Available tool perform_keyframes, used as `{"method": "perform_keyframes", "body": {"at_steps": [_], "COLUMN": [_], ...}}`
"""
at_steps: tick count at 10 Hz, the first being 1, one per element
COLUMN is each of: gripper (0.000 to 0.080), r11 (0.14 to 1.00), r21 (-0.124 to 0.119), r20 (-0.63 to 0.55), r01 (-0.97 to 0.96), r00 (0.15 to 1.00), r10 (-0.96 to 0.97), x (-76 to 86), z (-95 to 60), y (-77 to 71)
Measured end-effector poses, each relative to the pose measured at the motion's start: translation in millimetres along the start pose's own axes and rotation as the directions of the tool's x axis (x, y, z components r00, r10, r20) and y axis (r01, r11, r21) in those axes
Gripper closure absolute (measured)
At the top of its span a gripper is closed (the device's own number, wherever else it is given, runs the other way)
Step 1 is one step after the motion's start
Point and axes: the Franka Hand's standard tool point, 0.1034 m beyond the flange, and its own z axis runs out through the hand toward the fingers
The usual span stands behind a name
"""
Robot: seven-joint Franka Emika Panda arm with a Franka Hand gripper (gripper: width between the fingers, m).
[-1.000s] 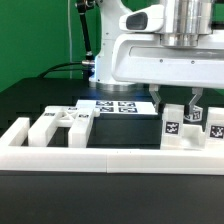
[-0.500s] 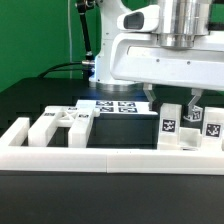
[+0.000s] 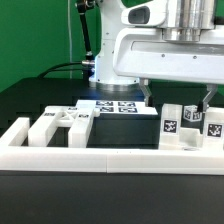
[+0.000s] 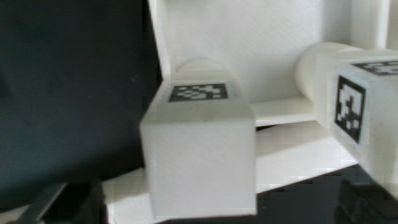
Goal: Assemble chair
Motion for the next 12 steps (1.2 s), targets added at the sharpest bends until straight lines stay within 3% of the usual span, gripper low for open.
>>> {"method": "perform_keyframes", "body": {"at_steps": [6, 8, 10, 12], "gripper": [0.015, 0.015, 0.015, 0.015], "r11": [1.0, 0.996, 0.991, 0.99], "r21": [0.001, 0.008, 0.012, 0.009], "r20": [-0.004, -0.016, -0.015, -0.011], "r01": [0.026, 0.091, 0.137, 0.138], "r00": [1.0, 0.996, 0.991, 0.99], "r10": [-0.026, -0.091, -0.136, -0.138], "x": [-1.7, -11.8, -31.5, -32.1], "z": [1.2, -5.8, -6.0, -4.1], "y": [-1.7, -0.2, 12.7, 16.4]}}
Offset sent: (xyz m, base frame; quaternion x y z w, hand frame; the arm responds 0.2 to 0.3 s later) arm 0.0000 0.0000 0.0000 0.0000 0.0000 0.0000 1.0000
